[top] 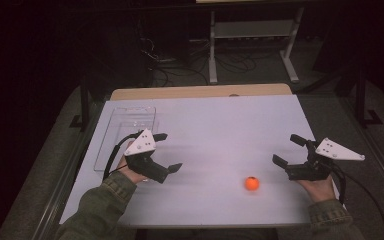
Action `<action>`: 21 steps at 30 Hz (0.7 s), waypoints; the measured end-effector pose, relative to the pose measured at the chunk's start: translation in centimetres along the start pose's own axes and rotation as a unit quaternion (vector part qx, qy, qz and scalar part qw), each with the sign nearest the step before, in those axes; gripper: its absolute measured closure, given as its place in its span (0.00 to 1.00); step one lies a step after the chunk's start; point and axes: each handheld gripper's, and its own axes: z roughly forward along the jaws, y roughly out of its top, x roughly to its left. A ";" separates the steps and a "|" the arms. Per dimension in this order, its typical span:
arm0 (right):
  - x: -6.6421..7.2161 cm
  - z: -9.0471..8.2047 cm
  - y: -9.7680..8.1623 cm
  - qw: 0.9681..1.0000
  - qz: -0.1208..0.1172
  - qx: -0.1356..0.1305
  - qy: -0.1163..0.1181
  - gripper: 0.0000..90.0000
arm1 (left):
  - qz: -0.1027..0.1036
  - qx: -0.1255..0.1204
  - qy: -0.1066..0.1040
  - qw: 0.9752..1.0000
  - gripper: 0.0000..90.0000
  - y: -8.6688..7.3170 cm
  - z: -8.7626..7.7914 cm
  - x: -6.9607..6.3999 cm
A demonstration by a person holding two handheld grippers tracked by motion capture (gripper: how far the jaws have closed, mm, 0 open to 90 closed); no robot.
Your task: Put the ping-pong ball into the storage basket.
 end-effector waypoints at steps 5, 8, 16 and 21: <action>0.0 0.0 0.0 1.000 0.000 0.000 0.002 0.00 | 0.006 0.005 -0.008 1.000 0.00 0.2 0.6 -0.2; 0.0 0.0 0.0 1.000 0.000 0.000 0.002 0.00 | 0.008 0.007 -0.013 1.000 0.00 0.4 1.0 -0.4; 0.1 0.0 0.0 1.000 -0.001 0.001 0.003 0.00 | 0.015 0.014 -0.023 1.000 0.00 0.8 1.9 -0.7; 0.1 0.0 0.0 1.000 -0.001 0.001 0.004 0.00 | 0.020 0.017 -0.031 0.999 0.00 1.1 2.6 -1.0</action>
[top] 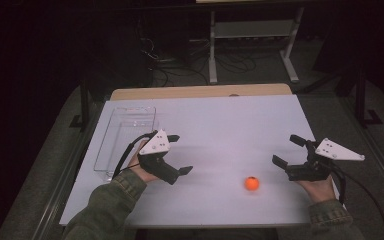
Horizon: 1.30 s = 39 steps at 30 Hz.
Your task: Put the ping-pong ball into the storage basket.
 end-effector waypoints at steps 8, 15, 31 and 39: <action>0.0 0.0 0.0 1.000 0.000 0.002 0.002 0.00 | 0.007 0.006 -0.018 1.000 0.00 0.4 1.3 -0.6; 0.1 0.1 -0.1 1.000 0.001 0.007 0.005 0.00 | 0.008 0.008 -0.026 1.000 0.00 0.5 2.1 -0.8; 0.0 0.0 -0.1 1.000 0.002 0.007 0.007 0.00 | 0.022 0.012 -0.054 0.998 0.00 1.5 4.7 -1.9; 0.1 -0.1 -0.1 1.000 0.002 0.007 0.008 0.00 | 0.024 0.012 -0.062 0.998 0.00 1.9 5.4 -2.1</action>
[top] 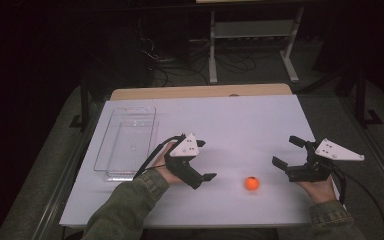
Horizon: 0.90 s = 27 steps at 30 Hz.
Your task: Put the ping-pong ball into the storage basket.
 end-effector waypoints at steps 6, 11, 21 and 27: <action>0.1 0.1 0.0 1.000 0.000 0.002 0.004 0.00 | 0.004 0.002 -0.008 1.000 0.00 0.5 0.6 -0.2; 0.0 0.0 0.0 1.000 -0.001 0.001 0.004 0.00 | 0.004 0.003 -0.011 1.000 0.00 0.6 0.9 -0.2; 0.0 0.0 0.0 1.000 0.000 0.001 0.005 0.00 | 0.005 0.003 -0.015 1.000 0.00 1.0 1.4 -0.3; 0.1 0.1 0.0 1.000 0.000 0.002 0.006 0.00 | 0.009 0.007 -0.022 1.000 0.00 1.4 2.0 -0.5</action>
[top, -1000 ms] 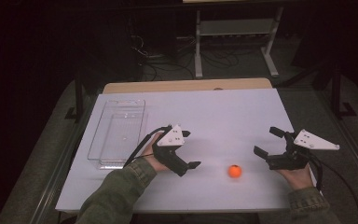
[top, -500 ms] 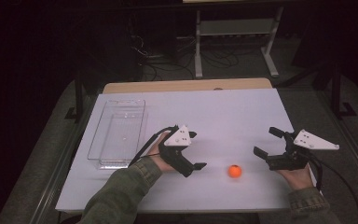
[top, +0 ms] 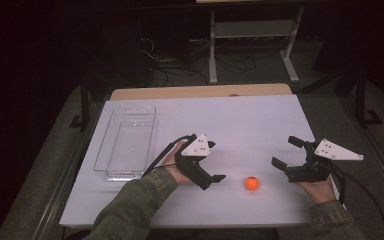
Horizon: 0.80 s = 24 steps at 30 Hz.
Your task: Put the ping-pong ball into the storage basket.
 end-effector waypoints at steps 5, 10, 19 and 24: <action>0.0 -0.1 0.0 1.000 0.000 -0.003 0.001 0.00 | 0.003 0.002 -0.005 1.000 0.00 0.4 0.5 -0.1; 0.0 0.0 0.0 1.000 0.000 0.000 0.001 0.00 | 0.008 0.003 -0.012 1.000 0.00 0.9 1.1 -0.1; 0.0 -0.1 0.0 1.000 -0.001 -0.002 0.001 0.00 | 0.007 0.012 -0.015 1.000 0.00 1.0 1.9 -0.1; 0.0 -0.1 0.0 1.000 0.000 -0.001 0.001 0.00 | 0.008 0.016 -0.016 1.000 0.00 1.1 2.2 -0.1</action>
